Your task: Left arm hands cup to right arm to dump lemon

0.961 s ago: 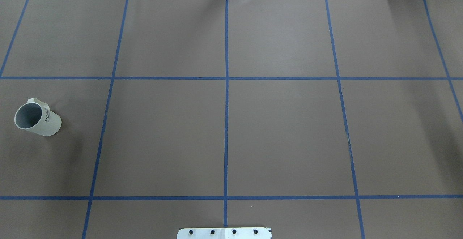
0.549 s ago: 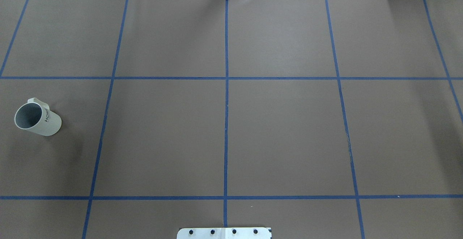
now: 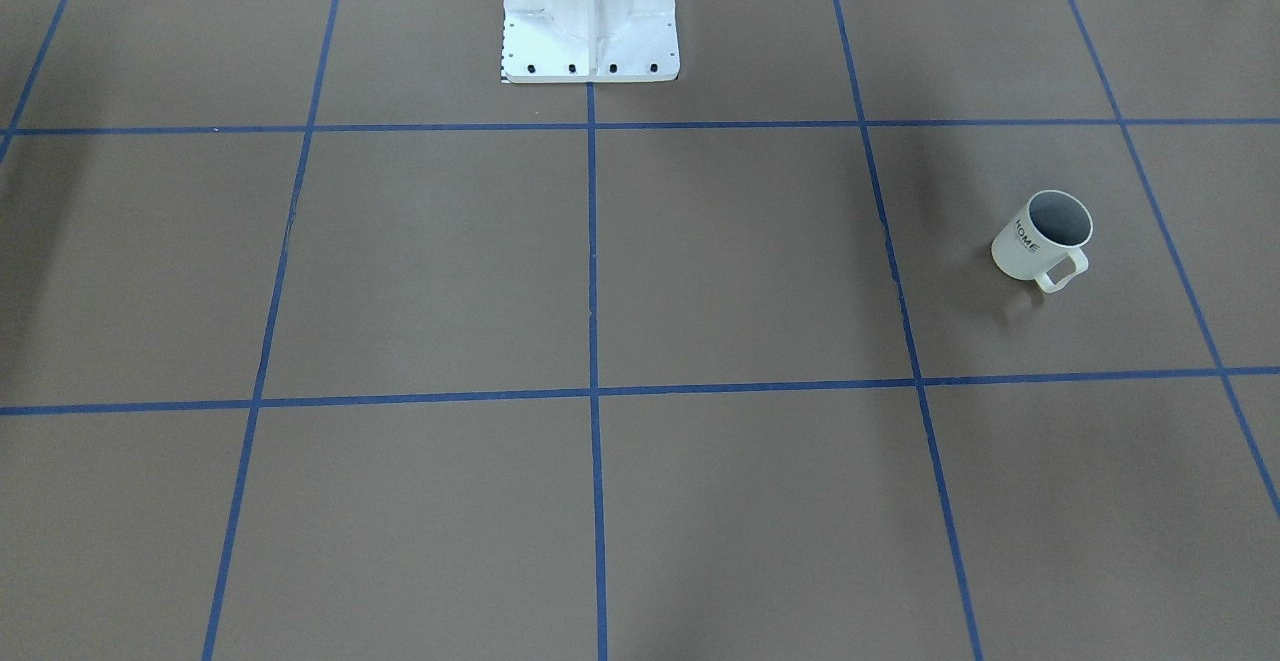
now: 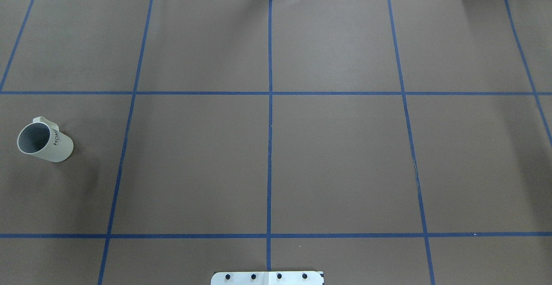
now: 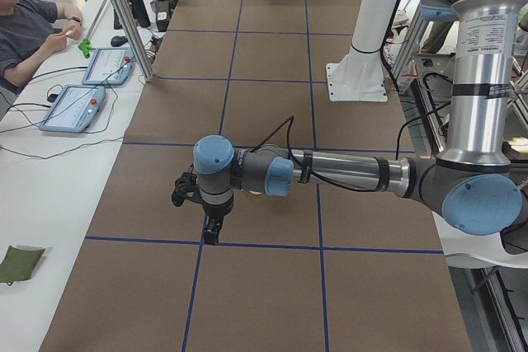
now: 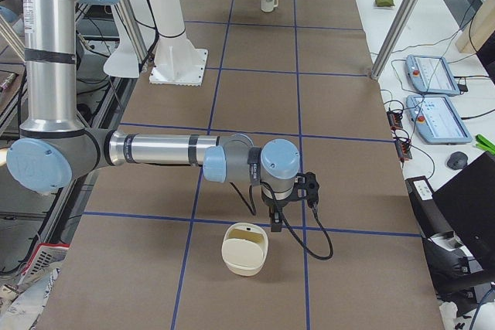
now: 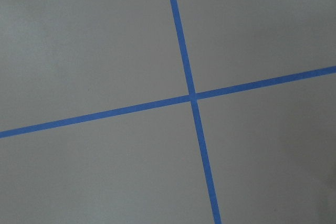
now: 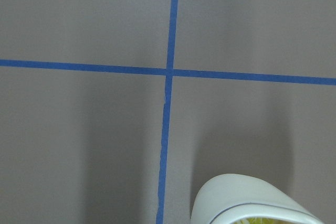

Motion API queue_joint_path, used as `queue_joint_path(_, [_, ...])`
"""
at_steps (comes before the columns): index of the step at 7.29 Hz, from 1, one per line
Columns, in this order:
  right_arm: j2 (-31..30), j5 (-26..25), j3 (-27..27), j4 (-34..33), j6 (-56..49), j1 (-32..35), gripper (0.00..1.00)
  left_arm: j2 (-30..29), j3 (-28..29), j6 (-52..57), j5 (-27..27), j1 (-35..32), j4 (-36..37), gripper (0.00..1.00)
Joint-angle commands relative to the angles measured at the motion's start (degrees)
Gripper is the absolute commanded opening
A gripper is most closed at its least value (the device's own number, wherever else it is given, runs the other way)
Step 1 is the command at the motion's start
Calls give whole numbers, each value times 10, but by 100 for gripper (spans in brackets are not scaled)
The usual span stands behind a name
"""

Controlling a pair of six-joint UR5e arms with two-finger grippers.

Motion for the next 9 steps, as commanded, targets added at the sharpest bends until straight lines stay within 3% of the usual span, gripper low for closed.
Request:
queue_joint_path(1, [-2,1,2,0,7,2,100,10,-7,0,-1,0,0,100])
queue_joint_path(9, [-1,2,3,0,6,2,100,-1,9,0,0,1,18,100])
